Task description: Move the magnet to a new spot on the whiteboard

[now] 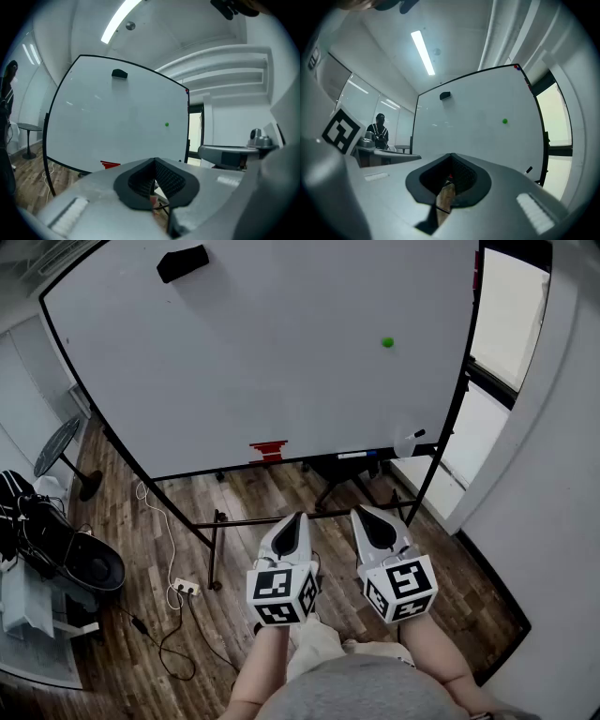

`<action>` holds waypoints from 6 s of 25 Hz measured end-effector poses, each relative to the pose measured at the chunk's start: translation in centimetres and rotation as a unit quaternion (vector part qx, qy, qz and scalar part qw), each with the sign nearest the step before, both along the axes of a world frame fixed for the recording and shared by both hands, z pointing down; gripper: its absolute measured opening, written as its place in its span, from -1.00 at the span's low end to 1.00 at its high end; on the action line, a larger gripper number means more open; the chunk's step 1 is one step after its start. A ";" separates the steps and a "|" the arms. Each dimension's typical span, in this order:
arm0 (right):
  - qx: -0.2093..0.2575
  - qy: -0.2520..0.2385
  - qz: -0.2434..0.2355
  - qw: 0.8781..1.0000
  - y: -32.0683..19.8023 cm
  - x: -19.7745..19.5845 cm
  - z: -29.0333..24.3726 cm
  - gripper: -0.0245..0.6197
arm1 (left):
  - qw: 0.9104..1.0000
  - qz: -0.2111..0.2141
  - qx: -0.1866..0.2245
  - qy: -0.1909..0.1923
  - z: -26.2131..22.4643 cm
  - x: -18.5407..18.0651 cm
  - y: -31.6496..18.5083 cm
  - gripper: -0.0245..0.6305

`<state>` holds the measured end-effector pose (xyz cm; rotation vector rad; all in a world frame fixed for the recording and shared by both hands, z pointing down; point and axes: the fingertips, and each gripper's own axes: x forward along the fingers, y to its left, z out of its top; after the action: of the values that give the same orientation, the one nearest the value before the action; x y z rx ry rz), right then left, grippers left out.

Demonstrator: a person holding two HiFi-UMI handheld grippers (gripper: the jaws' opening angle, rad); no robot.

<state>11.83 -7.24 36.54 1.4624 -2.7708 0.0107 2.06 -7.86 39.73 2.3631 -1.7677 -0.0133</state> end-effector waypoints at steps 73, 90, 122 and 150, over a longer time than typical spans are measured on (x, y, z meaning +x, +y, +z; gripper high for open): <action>0.065 0.027 0.111 0.991 -28.4 8.2 -7.4 -0.93 | 0.997 0.080 0.004 0.001 -2.0 3.9 -24.9 -0.91; 0.080 0.051 0.163 0.982 -38.1 11.6 -10.8 -0.52 | 0.995 0.100 0.000 0.000 -1.6 4.9 -32.1 -0.91; 0.089 0.085 0.167 0.978 -38.3 11.2 -10.9 -0.54 | 0.996 0.088 -0.026 0.018 0.1 4.4 -32.6 -0.91; 0.065 0.059 0.150 0.985 -16.6 12.0 -8.3 -0.54 | 0.996 0.082 -0.009 0.018 -1.1 6.4 -14.0 -0.91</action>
<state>23.86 -23.85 28.19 1.8327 -2.4768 -0.2507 8.43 -21.87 38.67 2.4722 -1.5461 -0.0170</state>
